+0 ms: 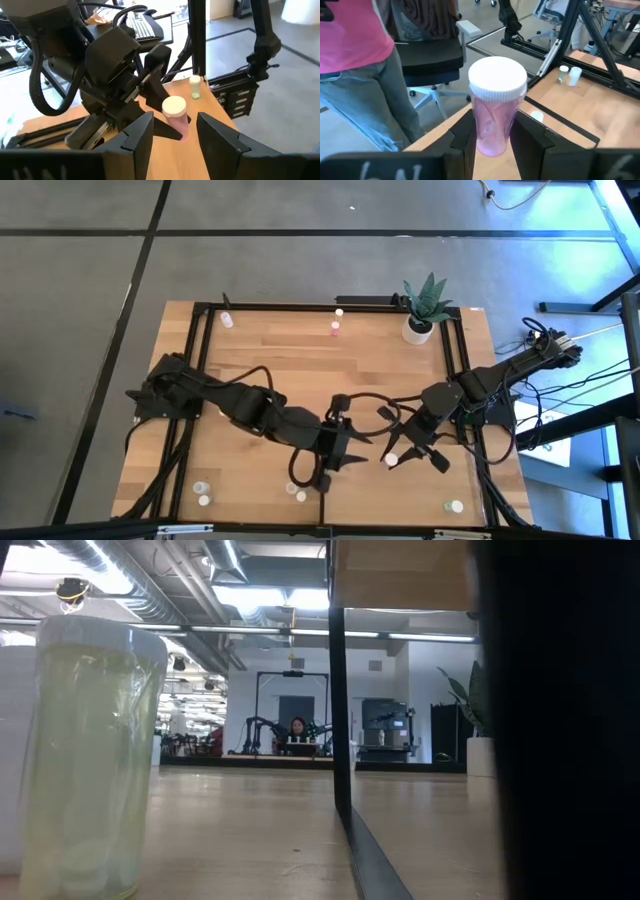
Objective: Pick and place medicine bottles onto shelf by color
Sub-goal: Put the bottom right pink pill bottle on the shelf
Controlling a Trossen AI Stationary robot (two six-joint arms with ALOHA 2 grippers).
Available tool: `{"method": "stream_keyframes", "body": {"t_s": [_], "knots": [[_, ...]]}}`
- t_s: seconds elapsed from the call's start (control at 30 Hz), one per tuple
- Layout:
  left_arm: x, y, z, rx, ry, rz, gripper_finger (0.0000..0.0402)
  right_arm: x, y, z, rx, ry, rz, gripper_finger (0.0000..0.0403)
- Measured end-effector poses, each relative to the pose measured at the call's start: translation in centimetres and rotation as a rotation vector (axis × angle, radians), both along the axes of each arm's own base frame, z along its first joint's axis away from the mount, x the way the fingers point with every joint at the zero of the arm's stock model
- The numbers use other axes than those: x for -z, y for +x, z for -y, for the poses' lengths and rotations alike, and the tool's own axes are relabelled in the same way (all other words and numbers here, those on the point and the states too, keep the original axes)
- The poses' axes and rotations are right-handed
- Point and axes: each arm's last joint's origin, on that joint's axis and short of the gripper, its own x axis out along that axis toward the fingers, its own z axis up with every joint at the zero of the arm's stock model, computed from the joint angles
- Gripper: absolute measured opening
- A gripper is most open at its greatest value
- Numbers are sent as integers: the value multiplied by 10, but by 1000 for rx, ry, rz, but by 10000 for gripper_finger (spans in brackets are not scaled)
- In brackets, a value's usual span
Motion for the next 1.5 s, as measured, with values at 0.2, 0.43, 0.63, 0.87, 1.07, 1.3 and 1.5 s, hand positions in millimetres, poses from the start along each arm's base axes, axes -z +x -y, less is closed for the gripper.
{"method": "stream_keyframes", "body": {"t_s": [0.2,0.43,0.63,0.87,1.07,1.3,1.5], "knots": [[0,0,0,3,9,-3,143,0,0,0,7,-2,-4,104],[15,10,5,-10,-2,-37,143,1,1,1,43,-15,1,104],[22,16,7,-14,1,-53,143,1,1,1,47,-6,-8,104],[22,16,6,-24,-25,-51,146,1,1,1,49,-5,-11,104],[23,16,6,-35,-50,-62,146,3,0,1,50,-18,-35,104],[24,18,6,-37,-52,-58,145,3,0,1,49,-20,-33,104],[33,27,5,-46,-42,-71,145,3,0,1,42,-34,-19,104]]}}
